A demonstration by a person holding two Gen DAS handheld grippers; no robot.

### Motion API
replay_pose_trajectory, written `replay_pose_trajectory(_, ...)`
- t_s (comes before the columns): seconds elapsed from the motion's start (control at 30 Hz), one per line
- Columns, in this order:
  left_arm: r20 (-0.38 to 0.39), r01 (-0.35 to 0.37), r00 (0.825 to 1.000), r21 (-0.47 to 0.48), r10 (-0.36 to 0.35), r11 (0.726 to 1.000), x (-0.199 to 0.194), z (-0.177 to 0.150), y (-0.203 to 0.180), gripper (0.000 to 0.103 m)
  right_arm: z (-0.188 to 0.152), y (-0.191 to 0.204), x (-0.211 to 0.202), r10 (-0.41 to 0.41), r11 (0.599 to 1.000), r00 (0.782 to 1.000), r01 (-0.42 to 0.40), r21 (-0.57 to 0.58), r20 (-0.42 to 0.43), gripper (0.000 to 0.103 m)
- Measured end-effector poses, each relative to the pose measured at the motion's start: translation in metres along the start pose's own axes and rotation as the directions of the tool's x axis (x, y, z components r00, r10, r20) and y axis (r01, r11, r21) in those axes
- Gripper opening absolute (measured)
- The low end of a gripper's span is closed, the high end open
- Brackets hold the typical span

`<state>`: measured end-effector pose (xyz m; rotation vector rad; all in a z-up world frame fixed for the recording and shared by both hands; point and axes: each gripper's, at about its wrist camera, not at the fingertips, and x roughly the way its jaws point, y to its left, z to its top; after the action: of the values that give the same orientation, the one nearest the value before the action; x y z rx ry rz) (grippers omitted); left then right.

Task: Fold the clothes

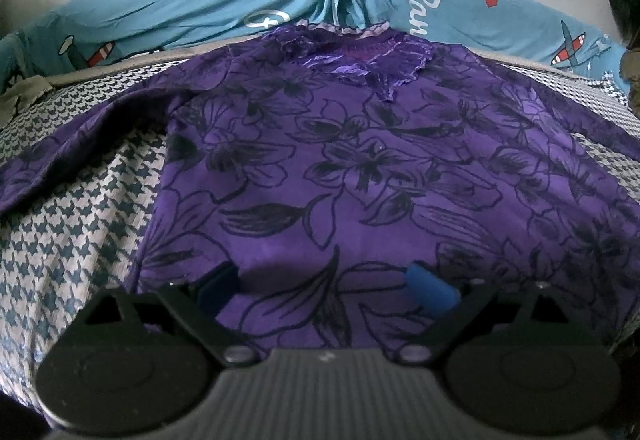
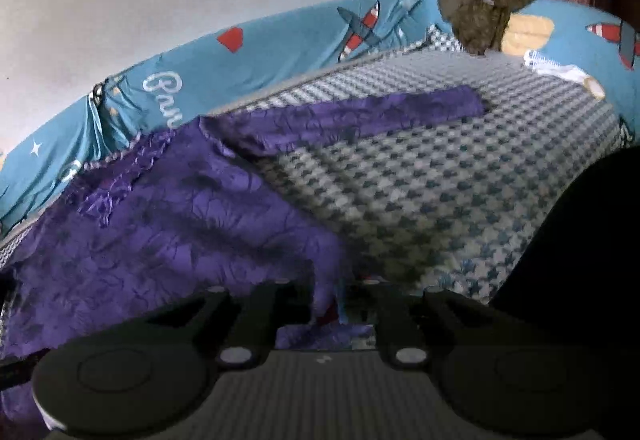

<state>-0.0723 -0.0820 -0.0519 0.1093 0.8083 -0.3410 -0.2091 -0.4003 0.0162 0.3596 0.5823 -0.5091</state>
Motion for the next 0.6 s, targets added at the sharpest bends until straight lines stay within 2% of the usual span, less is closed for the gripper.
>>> replay_pose_trajectory(0.1, -0.001, 0.006, 1.000, -0.005, -0.006, 1.000, 0.001, 0.001, 0.000, 0.099, 0.008, 0.003, -0.001, 0.015, 1.000, 1.000, -0.014, -0.021, 0.016, 0.025)
replay_pose_trajectory(0.27, -0.005, 0.016, 1.000, -0.009, -0.016, 1.000, 0.006, 0.005, -0.002, 0.099, 0.020, 0.012, 0.012, 0.115, 0.991, 0.993, -0.116, -0.071, -0.012, 0.026)
replay_pose_trajectory(0.47, -0.010, 0.023, 1.000, -0.007, -0.023, 1.000, 0.012, 0.010, -0.005, 0.099, 0.031, 0.029, 0.035, 0.229, 0.962, 0.970, -0.237, -0.134, -0.077, 0.027)
replay_pose_trajectory(0.6, -0.014, 0.043, 0.999, -0.017, -0.043, 0.999, 0.016, 0.016, -0.007, 0.100, 0.040, 0.035, 0.052, 0.283, 0.946, 0.949, -0.300, -0.122, -0.139, 0.029)
